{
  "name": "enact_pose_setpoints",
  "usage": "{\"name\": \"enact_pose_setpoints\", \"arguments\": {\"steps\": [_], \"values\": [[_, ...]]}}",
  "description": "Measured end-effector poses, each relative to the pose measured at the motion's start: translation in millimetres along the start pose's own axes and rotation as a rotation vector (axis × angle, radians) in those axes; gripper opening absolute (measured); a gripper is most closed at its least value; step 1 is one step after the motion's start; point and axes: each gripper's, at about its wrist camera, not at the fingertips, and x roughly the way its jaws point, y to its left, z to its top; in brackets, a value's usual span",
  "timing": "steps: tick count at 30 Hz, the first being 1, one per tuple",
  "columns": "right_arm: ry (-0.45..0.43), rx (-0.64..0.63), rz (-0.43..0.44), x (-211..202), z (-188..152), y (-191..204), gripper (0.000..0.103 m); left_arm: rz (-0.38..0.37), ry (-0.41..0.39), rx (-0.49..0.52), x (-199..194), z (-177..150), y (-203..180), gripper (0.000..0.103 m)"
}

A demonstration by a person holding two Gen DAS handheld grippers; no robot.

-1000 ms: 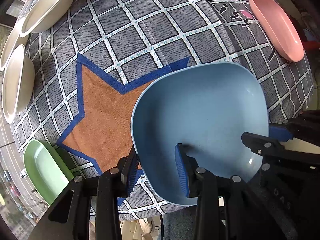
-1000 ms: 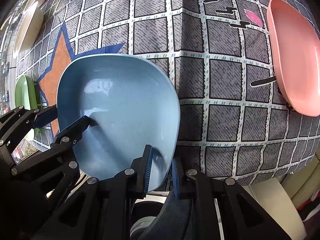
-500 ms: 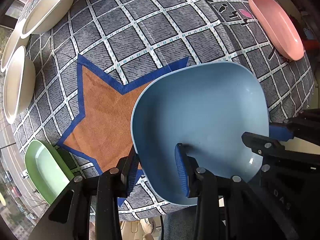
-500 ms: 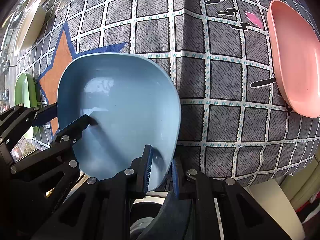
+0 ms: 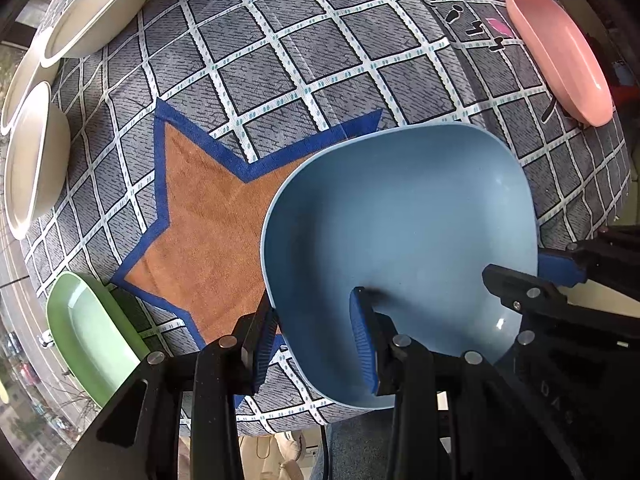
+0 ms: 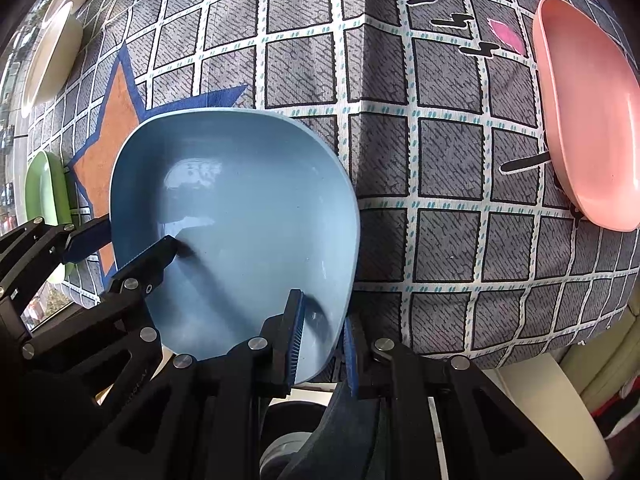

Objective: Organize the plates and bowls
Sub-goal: 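Lift the light-blue plate with both tools and carry it toward the mint-green plate, then lower the light-blue plate onto the mint-green plate and open both tools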

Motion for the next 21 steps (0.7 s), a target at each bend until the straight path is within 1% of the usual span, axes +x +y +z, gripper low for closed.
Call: {"name": "enact_pose_setpoints", "arguments": {"steps": [12, 16, 21], "values": [[-0.031, 0.003, -0.008, 0, -7, 0, 0.02, 0.001, -0.019, -0.023, 1, -4, 4, 0.039], [-0.014, -0.014, -0.014, 1, -7, 3, 0.02, -0.002, -0.017, -0.018, -1, -2, 1, 0.04], [0.015, -0.062, -0.03, 3, -2, 10, 0.02, -0.022, -0.018, -0.05, -1, -10, 6, 0.04]]}}
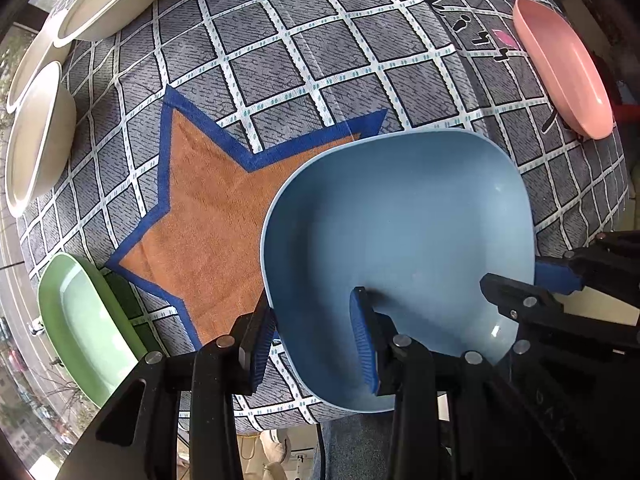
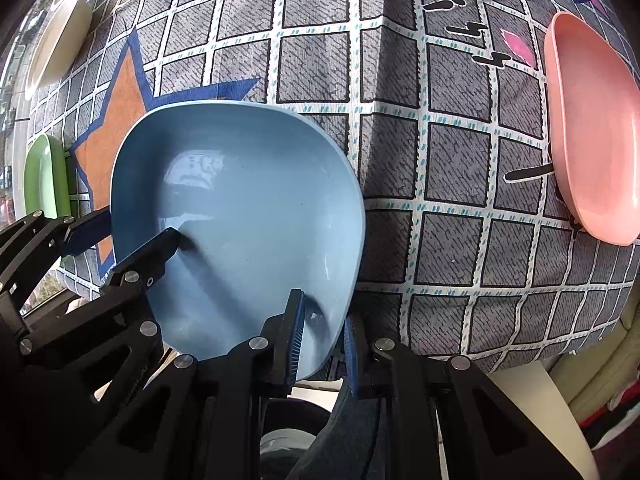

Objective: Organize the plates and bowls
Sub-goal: 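Lower the light-blue plate onto the mint-green plate and open both tools, then move both tools over to the pink square plate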

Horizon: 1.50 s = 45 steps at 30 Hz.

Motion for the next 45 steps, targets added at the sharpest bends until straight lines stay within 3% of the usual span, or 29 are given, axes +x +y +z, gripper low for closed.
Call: {"name": "enact_pose_setpoints", "arguments": {"steps": [4, 7, 10, 16, 20, 24, 28, 34, 37, 38, 39, 41, 45], "values": [[0.045, -0.063, -0.012, 2, -3, 14, 0.02, 0.02, -0.031, -0.028, -7, -15, 9, 0.04], [0.054, -0.165, -0.037, -5, -3, 34, 0.02, 0.012, -0.088, -0.104, -26, -26, 28, 0.04], [0.024, -0.253, -0.068, -20, 6, 60, 0.02, 0.009, -0.123, -0.207, -40, -37, 56, 0.04], [0.011, -0.365, -0.049, -38, 25, 122, 0.02, 0.016, -0.149, -0.4, -58, -68, 127, 0.04], [-0.003, -0.447, -0.024, -49, 30, 165, 0.02, 0.036, -0.163, -0.459, -69, -91, 170, 0.04], [0.022, -0.477, 0.027, -48, 37, 204, 0.02, 0.067, -0.148, -0.479, -71, -100, 201, 0.04], [0.049, -0.487, 0.044, -34, 40, 236, 0.02, 0.083, -0.112, -0.505, -63, -91, 208, 0.04], [0.077, -0.43, 0.065, -7, 43, 261, 0.02, 0.083, -0.103, -0.548, -45, -93, 232, 0.04], [0.054, -0.421, 0.081, 1, 54, 281, 0.02, 0.081, -0.103, -0.591, -41, -98, 241, 0.061], [0.053, -0.419, 0.09, 1, 55, 283, 0.024, 0.098, -0.102, -0.606, -41, -100, 244, 0.075], [0.054, -0.416, 0.083, -1, 64, 287, 0.053, 0.115, -0.112, -0.624, -43, -102, 247, 0.079], [0.028, -0.421, 0.055, -5, 63, 282, 0.087, 0.105, -0.127, -0.642, -45, -108, 251, 0.079], [0.0, -0.418, 0.068, -19, 53, 253, 0.088, 0.083, -0.139, -0.662, -48, -122, 251, 0.08]]}}
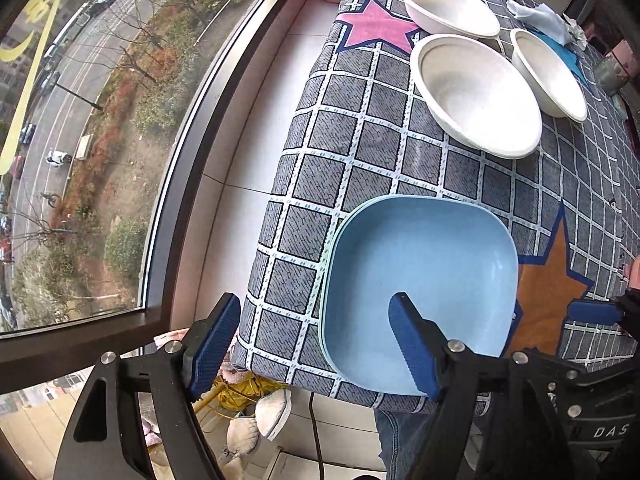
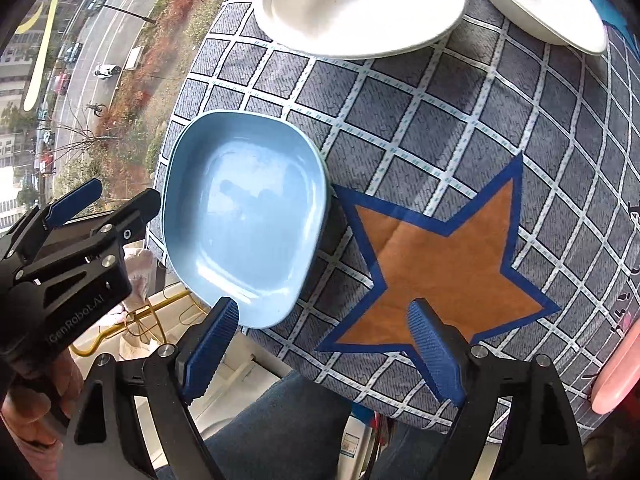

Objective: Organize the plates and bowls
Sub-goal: 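Move both tools over to the pink square plate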

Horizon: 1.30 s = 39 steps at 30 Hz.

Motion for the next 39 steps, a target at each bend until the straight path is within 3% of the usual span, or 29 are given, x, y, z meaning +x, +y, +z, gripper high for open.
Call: {"name": "enact_pose_setpoints", "arguments": {"steps": [6, 11, 16, 21, 31, 39], "values": [[0.021, 0.141, -0.048, -1, -44, -64, 0.088, -0.052, 0.011, 0.074, -10, -24, -25, 0.08], [0.027, 0.301, -0.026, -3, -86, -119, 0.088, -0.117, 0.057, 0.216, -9, -28, -87, 0.081], [-0.019, 0.451, -0.01, -16, -117, -166, 0.088, -0.061, 0.048, 0.463, -14, -35, -166, 0.081], [-0.06, 0.59, 0.0, -33, -154, -210, 0.088, -0.095, 0.058, 0.57, -23, -38, -228, 0.081], [-0.077, 0.83, 0.017, -18, -229, -280, 0.088, -0.099, 0.122, 0.693, -21, -46, -342, 0.081], [-0.117, 0.826, -0.072, -30, -229, -336, 0.088, -0.159, 0.121, 0.618, -25, -42, -441, 0.081]]}}
